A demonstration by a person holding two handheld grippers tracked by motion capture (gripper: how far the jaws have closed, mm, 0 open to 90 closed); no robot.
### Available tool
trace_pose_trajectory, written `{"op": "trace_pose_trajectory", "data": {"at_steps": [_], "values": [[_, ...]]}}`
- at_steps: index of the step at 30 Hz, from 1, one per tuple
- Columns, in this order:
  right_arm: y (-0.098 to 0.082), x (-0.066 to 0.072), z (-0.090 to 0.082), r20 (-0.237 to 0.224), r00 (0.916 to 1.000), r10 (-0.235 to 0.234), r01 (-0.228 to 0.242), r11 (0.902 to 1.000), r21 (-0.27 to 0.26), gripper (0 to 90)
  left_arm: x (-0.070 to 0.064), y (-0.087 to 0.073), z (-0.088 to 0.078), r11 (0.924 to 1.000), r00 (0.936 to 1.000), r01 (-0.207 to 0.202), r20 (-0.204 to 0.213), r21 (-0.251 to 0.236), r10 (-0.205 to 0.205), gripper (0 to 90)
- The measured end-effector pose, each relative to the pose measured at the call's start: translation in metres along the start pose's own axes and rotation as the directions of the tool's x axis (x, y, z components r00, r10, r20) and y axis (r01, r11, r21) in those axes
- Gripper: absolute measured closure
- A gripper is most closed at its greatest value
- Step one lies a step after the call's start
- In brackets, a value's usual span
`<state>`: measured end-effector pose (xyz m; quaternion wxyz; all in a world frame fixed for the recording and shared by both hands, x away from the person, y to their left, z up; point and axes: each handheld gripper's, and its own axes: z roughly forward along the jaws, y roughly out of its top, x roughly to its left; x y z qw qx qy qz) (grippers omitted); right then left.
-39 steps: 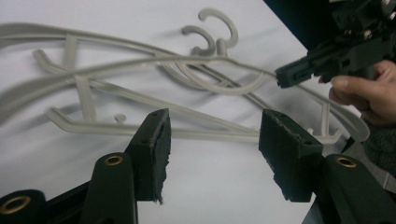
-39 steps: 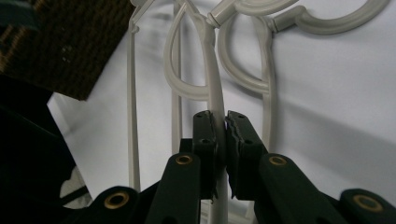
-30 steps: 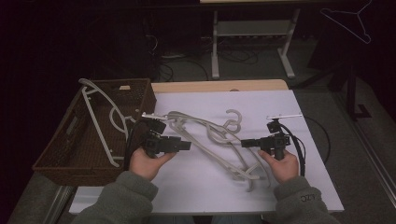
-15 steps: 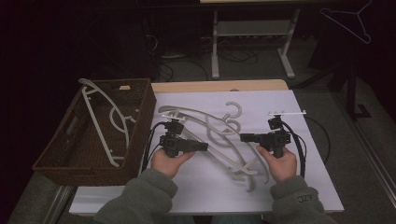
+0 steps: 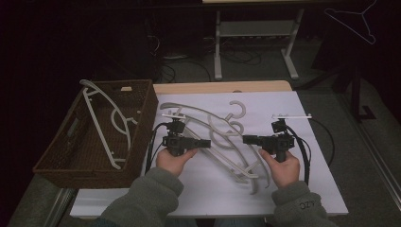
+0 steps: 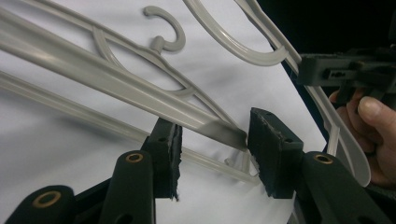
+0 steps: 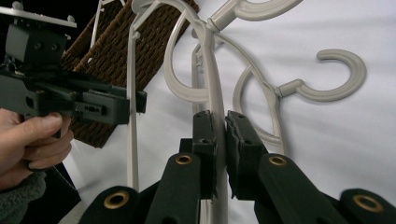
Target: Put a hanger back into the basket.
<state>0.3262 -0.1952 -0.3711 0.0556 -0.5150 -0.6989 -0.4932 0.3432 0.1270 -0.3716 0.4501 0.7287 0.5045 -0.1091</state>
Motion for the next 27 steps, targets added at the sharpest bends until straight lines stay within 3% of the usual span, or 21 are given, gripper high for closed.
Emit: {"op": "trace_pose_trajectory", "data": {"at_steps": [5,10,27], "values": [[-0.002,0.003,0.001,0.011,0.9997,-0.020,0.020,0.9998,-0.004,82.0,0.002,0.001,-0.004,0.9996,1.0000,0.007,0.002,-0.027,-0.007,57.4],[-0.004,0.008,0.004,0.031,0.9986,-0.044,0.044,0.9990,0.009,81.8,0.003,0.003,-0.009,0.9982,1.0000,0.005,0.002,-0.060,-0.005,66.5],[-0.013,0.014,0.014,0.030,0.9984,-0.047,0.045,0.9977,0.050,81.8,0.007,0.009,-0.017,0.9912,0.9983,0.048,0.038,-0.123,-0.043,78.5]]}}
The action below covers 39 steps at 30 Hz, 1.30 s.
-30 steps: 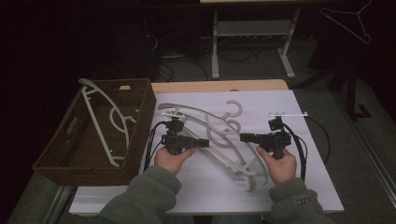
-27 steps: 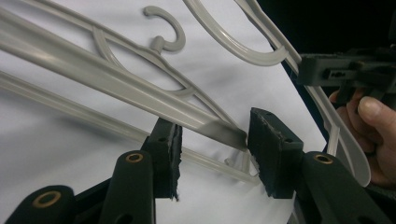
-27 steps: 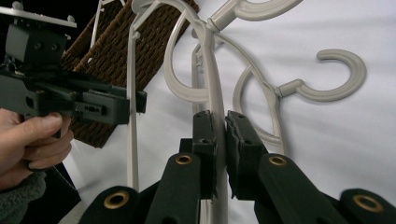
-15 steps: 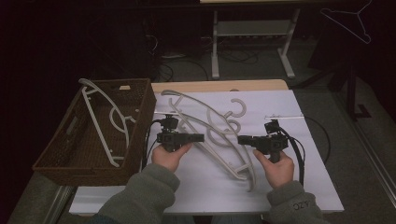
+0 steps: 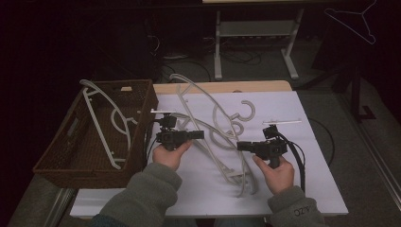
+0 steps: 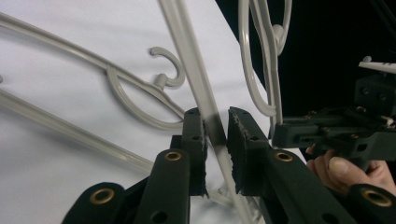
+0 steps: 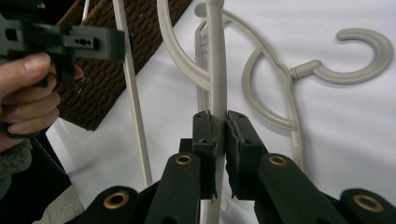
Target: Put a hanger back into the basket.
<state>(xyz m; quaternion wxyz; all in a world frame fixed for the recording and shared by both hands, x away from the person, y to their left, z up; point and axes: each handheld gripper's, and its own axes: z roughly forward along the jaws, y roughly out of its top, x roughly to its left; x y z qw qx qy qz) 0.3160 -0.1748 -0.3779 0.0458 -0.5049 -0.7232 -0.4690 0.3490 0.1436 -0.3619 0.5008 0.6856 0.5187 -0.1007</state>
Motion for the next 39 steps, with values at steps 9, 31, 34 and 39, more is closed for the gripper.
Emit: {"op": "trace_pose_trajectory", "data": {"at_steps": [9,31,34,39], "values": [[-0.005,-0.001,0.006,-0.023,0.9997,0.005,-0.004,0.9993,0.037,81.6,0.003,0.004,-0.003,0.9992,0.9965,0.040,0.074,-0.007,-0.039,84.4],[-0.005,-0.001,0.009,-0.100,0.9944,-0.033,0.037,0.9988,0.033,71.2,0.004,0.015,-0.015,0.9996,0.9903,0.028,0.136,0.009,-0.029,89.6],[-0.006,-0.004,0.015,-0.091,0.9954,-0.029,0.034,0.9979,0.056,70.0,0.006,0.012,-0.013,0.9991,0.9896,0.040,0.138,0.010,-0.041,89.8],[-0.009,-0.003,0.023,-0.091,0.9955,-0.027,0.035,0.9952,0.092,68.0,0.009,0.010,-0.014,0.9995,0.9942,0.024,0.105,0.022,-0.026,89.8]]}}
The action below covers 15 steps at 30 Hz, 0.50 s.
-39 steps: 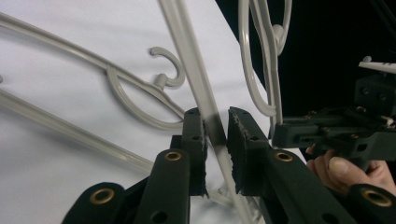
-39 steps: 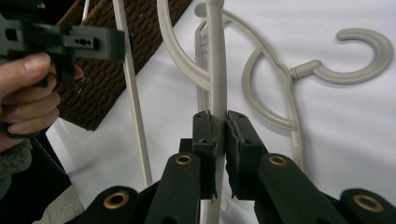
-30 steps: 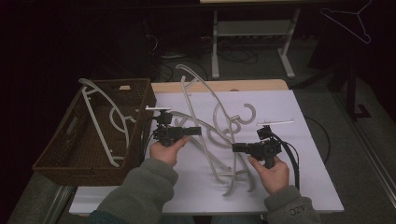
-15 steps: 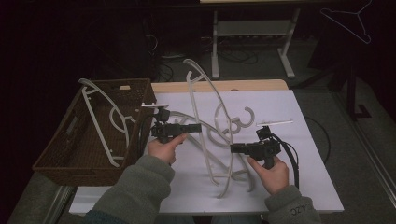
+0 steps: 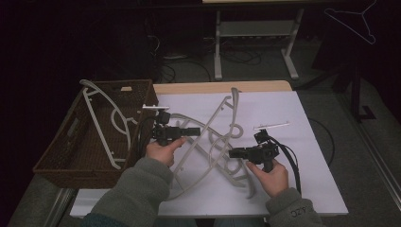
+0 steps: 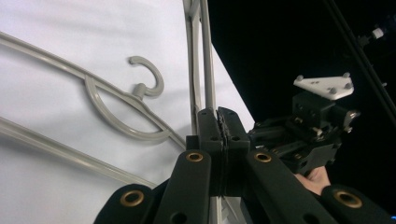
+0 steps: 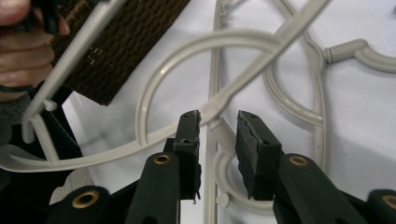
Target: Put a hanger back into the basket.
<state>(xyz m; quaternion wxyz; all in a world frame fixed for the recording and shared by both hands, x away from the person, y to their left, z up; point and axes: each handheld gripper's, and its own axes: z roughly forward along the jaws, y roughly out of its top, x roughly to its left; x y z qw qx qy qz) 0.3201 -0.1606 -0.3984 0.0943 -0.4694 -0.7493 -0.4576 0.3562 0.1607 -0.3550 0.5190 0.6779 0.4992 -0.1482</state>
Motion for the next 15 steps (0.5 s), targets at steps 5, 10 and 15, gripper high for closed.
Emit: {"op": "trace_pose_trajectory", "data": {"at_steps": [5,10,15], "values": [[0.000,-0.006,0.007,0.010,0.9992,0.039,-0.039,0.9988,0.030,60.5,0.002,-0.002,-0.001,0.9999,0.9999,0.010,-0.003,-0.004,-0.010,89.8],[0.005,-0.017,0.021,0.007,0.9976,0.069,-0.069,0.9972,0.029,53.7,0.003,-0.004,-0.002,1.0000,0.9999,0.005,-0.014,0.003,-0.005,89.8],[0.012,-0.030,0.039,-0.110,0.9864,0.122,-0.122,0.9925,0.011,53.2,0.004,-0.005,-0.001,0.9999,0.9996,0.000,-0.029,0.015,0.000,89.7]]}}
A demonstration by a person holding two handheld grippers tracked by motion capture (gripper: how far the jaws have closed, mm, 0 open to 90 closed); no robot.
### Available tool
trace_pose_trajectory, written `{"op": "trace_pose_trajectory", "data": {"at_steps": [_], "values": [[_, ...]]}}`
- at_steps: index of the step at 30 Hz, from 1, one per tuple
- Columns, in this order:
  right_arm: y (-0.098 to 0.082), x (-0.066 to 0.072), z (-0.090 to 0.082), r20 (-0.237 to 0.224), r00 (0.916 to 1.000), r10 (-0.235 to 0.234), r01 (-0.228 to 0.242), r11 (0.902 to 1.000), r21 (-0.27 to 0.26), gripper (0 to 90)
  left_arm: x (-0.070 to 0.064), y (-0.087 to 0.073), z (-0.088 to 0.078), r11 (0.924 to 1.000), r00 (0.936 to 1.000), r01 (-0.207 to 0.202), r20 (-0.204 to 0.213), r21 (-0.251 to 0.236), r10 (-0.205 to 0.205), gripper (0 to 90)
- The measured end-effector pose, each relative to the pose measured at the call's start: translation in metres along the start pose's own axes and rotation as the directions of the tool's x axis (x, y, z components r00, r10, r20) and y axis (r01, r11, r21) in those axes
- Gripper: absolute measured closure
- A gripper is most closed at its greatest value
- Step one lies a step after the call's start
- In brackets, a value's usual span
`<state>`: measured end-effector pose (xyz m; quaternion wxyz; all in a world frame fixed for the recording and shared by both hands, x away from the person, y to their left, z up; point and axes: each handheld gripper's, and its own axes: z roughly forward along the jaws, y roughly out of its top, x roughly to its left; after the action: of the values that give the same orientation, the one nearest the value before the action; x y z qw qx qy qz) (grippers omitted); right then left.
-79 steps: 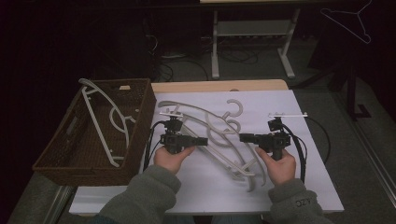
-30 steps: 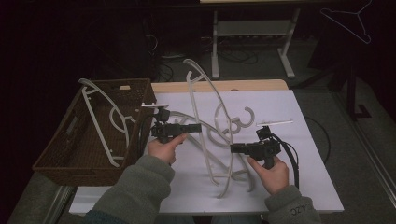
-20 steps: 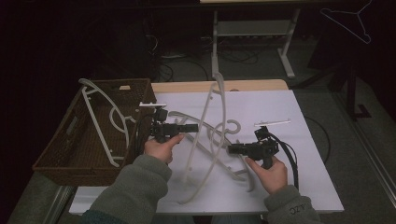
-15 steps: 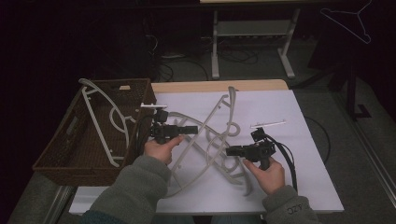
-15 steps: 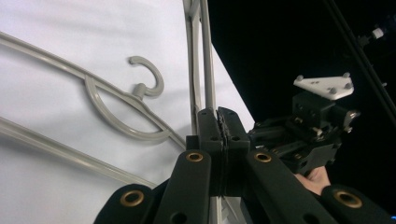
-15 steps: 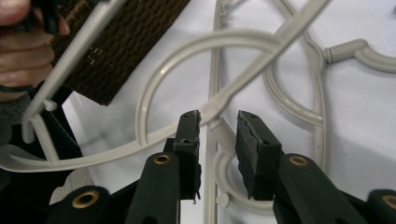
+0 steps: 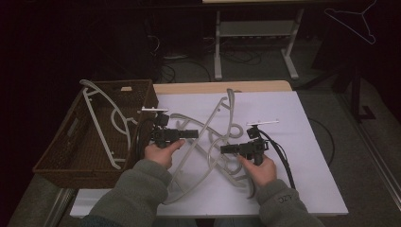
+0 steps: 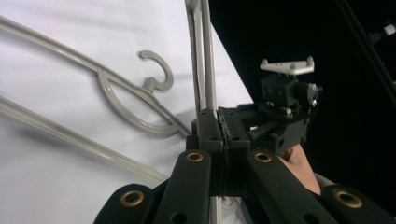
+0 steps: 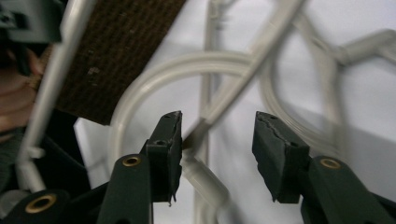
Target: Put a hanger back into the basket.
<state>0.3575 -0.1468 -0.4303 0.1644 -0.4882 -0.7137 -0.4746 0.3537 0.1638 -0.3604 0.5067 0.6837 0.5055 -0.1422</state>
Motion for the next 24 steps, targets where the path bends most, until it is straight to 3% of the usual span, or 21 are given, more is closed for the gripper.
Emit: {"op": "trace_pose_trajectory", "data": {"at_steps": [2,5,6,8,10,12,16,18,20,22,24], "values": [[0.003,0.001,0.003,-0.007,1.0000,-0.001,0.001,1.0000,0.003,65.4,0.001,0.000,0.000,1.0000,1.0000,0.000,0.008,0.001,0.000,89.6],[0.007,0.005,0.006,0.005,1.0000,-0.002,0.002,0.9997,0.025,66.5,0.002,-0.001,0.000,0.9999,0.9999,-0.004,0.017,0.014,0.004,89.2],[0.009,0.003,0.005,-0.016,0.9996,0.024,-0.024,0.9991,0.034,70.5,0.002,-0.001,0.000,0.9996,0.9995,-0.001,0.033,0.028,0.000,88.0],[0.010,0.002,0.003,-0.034,0.9989,0.031,-0.030,0.9994,0.019,77.5,0.003,-0.002,0.001,0.9980,0.9993,-0.026,0.030,0.058,0.024,86.6],[0.011,0.006,0.002,-0.031,0.9993,0.020,-0.019,0.9997,0.014,79.1,0.003,-0.003,0.002,0.9976,0.9991,-0.015,0.040,0.068,0.013,82.6],[0.012,0.009,0.002,-0.023,0.9994,0.025,-0.025,0.9995,0.022,79.3,-0.001,-0.004,0.006,0.9952,0.9983,-0.046,0.040,0.086,0.043,82.1],[0.012,0.009,0.000,-0.025,0.9991,0.033,-0.033,0.9993,0.021,79.7,-0.003,-0.003,0.006,0.9942,0.9979,-0.058,0.035,0.091,0.055,83.6],[0.013,0.010,-0.001,-0.015,0.9995,0.028,-0.027,0.9995,0.016,79.6,-0.004,-0.003,0.006,0.9903,0.9972,-0.068,0.039,0.121,0.064,85.3],[0.013,0.011,-0.002,-0.005,0.9998,0.020,-0.020,0.9998,0.005,77.9,-0.004,-0.004,0.006,0.9914,0.9973,-0.055,0.055,0.118,0.049,86.0],[0.012,0.014,-0.007,0.015,0.9999,-0.002,0.003,0.9998,-0.019,68.3,-0.003,-0.003,0.003,0.9935,0.9975,-0.052,0.053,0.102,0.047,86.1],[0.012,0.015,-0.010,0.018,0.9998,-0.010,0.011,0.9996,-0.026,66.7,-0.002,-0.001,0.002,0.9946,0.9972,-0.041,0.067,0.096,0.034,86.1]]}}
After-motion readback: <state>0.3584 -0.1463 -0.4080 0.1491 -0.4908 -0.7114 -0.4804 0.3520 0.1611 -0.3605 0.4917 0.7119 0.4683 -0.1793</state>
